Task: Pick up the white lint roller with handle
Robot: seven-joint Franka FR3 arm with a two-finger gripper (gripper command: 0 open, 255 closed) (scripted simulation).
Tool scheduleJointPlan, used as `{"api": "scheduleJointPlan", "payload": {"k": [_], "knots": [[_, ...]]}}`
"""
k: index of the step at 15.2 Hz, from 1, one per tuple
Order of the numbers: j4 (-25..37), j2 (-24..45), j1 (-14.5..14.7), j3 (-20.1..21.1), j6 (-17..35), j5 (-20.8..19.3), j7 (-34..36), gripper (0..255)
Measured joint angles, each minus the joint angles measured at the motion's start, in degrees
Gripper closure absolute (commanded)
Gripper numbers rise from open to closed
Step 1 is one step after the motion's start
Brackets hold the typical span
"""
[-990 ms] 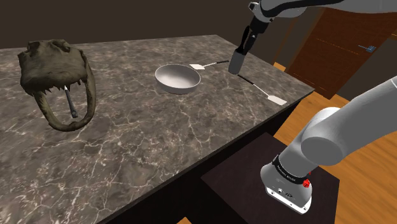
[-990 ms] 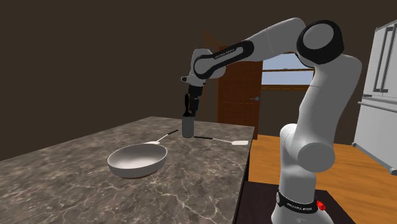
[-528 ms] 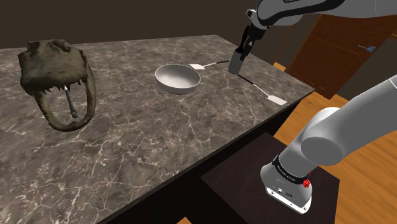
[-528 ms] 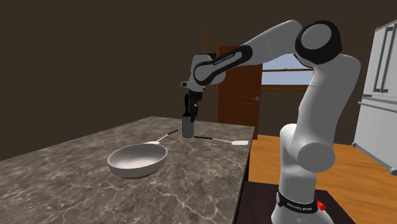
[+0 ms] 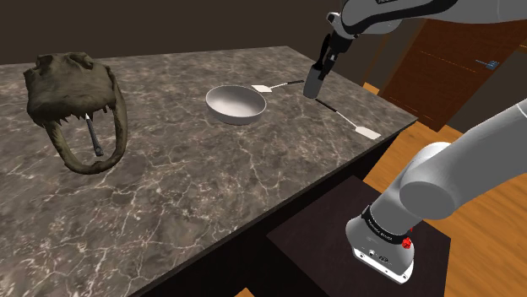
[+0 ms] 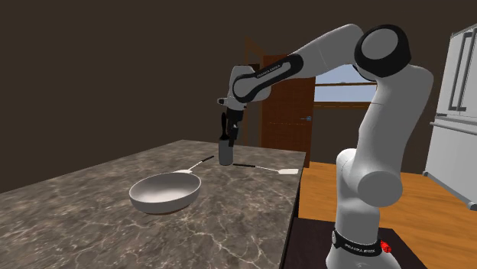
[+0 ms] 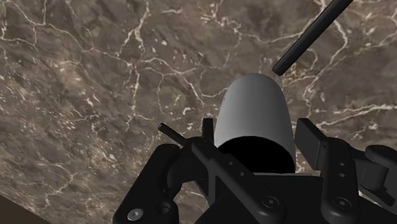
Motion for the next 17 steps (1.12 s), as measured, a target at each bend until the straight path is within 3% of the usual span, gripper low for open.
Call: {"api": "scheduleJointPlan", "payload": {"k": [17], "knots": [[9.76, -1.44, 0.29, 1.04, -11.30, 0.28, -0.29, 255]]}}
